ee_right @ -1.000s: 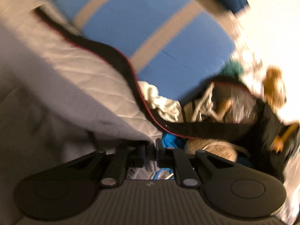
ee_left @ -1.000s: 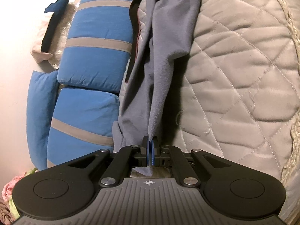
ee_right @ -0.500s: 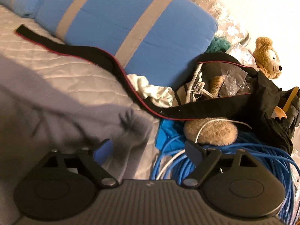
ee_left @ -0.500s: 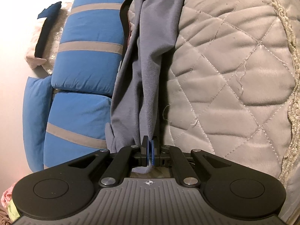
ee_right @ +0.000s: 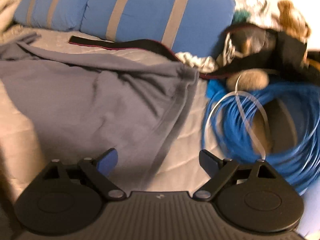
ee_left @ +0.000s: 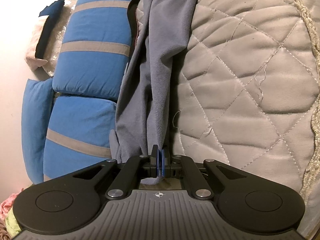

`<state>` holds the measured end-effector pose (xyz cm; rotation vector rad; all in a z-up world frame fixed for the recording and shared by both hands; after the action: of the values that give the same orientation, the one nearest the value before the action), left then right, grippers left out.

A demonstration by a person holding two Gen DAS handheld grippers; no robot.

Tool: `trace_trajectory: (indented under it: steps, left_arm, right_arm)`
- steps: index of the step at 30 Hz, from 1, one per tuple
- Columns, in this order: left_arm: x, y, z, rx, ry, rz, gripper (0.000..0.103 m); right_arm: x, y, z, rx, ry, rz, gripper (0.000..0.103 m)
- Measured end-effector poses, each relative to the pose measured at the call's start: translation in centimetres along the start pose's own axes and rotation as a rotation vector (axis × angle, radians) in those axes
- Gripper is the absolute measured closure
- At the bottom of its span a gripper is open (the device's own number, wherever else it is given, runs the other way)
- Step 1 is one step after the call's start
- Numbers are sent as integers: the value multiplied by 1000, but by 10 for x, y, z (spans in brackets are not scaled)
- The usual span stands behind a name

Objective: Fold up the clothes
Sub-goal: 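Grasp the sweatpants cuff with the right gripper while the left gripper holds the leg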

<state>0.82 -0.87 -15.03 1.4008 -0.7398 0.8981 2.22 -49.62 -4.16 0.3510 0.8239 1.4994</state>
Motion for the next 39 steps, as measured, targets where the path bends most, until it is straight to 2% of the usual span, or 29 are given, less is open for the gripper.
trace_trajectory:
  steps: [5, 8, 12, 21, 25, 26, 32, 33, 35, 36, 39]
  left_arm:
    - [1, 1, -1, -14, 12, -4, 101]
    - [-1, 2, 0, -15, 6, -2, 101]
    - [-3, 3, 0, -21, 9, -1, 101]
    - [-4, 0, 2, -10, 18, 0, 101]
    - [-5, 0, 3, -5, 28, -4, 101]
    - [-4, 0, 3, -5, 31, -6, 101]
    - [-6, 0, 3, -2, 33, -6, 101]
    - [-6, -1, 3, -1, 33, -6, 101]
    - [-6, -2, 3, 1, 32, -5, 101]
    - [-6, -2, 3, 2, 32, -5, 101]
    - [-7, -3, 4, 8, 33, -1, 101]
  right_arm:
    - [-3, 18, -21, 12, -131, 41, 10]
    - [13, 39, -32, -53, -9, 5, 10]
    - [49, 45, -55, -98, 298, -118, 12]
    - [104, 19, -111, -246, 928, -440, 28]
    - [127, 10, -134, -300, 1180, -564, 47]
    - [128, 9, -137, -293, 1197, -567, 50]
    - [131, 9, -138, -258, 1219, -556, 48]
    - [131, 8, -137, -264, 1221, -558, 47]
    - [130, 2, -136, -289, 1236, -573, 37]
    - [129, 1, -135, -297, 1240, -577, 37]
    - [127, 0, -134, -309, 1247, -579, 45]
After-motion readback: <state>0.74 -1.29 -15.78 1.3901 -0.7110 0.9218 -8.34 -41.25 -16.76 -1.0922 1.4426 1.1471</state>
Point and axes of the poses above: each gripper's, at about its wrist camera, not at the fingertips, and y roughly against the way its jaws point, x to its left, z to its top, the point moved 4 cm from there along -y, roughly the way its jaws point, and after that the axes turned 6 degrees about -z, right-handed, at the moved point
